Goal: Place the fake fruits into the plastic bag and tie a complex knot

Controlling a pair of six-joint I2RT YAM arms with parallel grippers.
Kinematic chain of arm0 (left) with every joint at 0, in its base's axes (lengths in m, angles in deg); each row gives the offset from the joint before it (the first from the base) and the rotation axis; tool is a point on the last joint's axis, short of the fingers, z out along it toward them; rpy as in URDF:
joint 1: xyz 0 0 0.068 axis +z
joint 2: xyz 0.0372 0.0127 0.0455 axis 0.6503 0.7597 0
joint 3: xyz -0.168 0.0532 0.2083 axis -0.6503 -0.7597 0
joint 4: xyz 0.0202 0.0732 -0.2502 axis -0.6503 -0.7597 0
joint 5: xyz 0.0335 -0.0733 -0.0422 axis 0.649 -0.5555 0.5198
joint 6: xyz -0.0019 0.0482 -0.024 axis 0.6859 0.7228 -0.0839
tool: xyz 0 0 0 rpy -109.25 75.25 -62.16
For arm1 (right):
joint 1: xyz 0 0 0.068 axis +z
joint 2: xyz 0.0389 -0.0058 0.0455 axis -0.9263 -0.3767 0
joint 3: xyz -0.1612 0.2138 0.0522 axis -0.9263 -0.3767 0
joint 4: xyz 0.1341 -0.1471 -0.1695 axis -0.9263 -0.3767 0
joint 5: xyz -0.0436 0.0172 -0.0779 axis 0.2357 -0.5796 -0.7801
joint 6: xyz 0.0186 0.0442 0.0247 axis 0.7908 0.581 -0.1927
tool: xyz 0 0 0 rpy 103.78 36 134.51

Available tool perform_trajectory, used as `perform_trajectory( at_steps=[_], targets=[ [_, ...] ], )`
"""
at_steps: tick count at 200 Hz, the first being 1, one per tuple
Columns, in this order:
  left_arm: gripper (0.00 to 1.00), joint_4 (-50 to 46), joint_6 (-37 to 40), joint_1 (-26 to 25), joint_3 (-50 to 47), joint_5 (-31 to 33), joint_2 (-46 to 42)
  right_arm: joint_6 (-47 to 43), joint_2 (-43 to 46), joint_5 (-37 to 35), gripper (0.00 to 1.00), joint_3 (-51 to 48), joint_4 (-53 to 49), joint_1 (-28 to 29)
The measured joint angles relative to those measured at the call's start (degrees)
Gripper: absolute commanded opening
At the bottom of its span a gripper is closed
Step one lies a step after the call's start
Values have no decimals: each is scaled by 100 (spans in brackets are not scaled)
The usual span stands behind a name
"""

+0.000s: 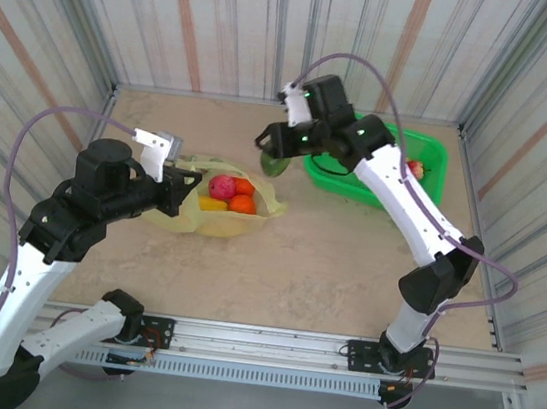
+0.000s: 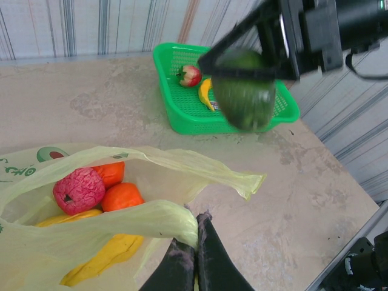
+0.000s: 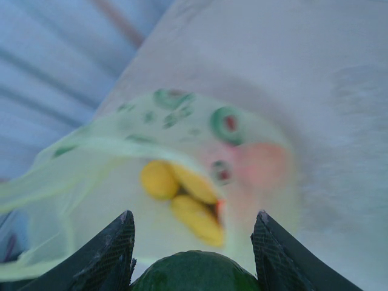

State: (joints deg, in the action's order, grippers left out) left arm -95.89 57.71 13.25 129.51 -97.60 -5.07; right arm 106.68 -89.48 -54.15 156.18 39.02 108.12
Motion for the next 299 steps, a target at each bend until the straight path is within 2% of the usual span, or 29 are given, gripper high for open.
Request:
perform_trajectory(
  at_steps=[33, 97, 126, 140, 161, 211, 238, 257, 267, 299],
  targets=[
    [0, 0, 2, 0, 0, 4, -4, -50, -35, 190, 47, -459, 260, 498],
    [0, -2, 2, 0, 0, 44, -44, -337, -546, 645, 47, -651, 356, 857],
    [0, 0, 2, 0, 0, 39, -57, -402, -1285, 743, 46, 2, 107, 863],
    [0, 0, 2, 0, 0, 37, -83, -404, -1663, 734, 49, 437, 4, 863],
    [0, 0, 4, 0, 0, 22, -129, -376, -2083, 439, 50, 938, -125, 857],
    [0, 2, 46, 0, 0, -87, -129, -101, -2420, -111, 53, 1587, -227, 824],
    [0, 15, 46, 0, 0, -85, -107, -31, -2424, -422, 58, 1541, -131, 868],
    [0, 44, 44, 0, 0, -85, -79, 85, -2352, -732, 74, 986, 173, 1012],
    [0, 48, 44, 0, 0, -85, -55, 160, -2350, -881, 80, 708, 278, 1119],
    [0, 52, 44, 0, 0, -85, -31, 208, -2302, -1119, 82, 201, 533, 1373]
  ],
)
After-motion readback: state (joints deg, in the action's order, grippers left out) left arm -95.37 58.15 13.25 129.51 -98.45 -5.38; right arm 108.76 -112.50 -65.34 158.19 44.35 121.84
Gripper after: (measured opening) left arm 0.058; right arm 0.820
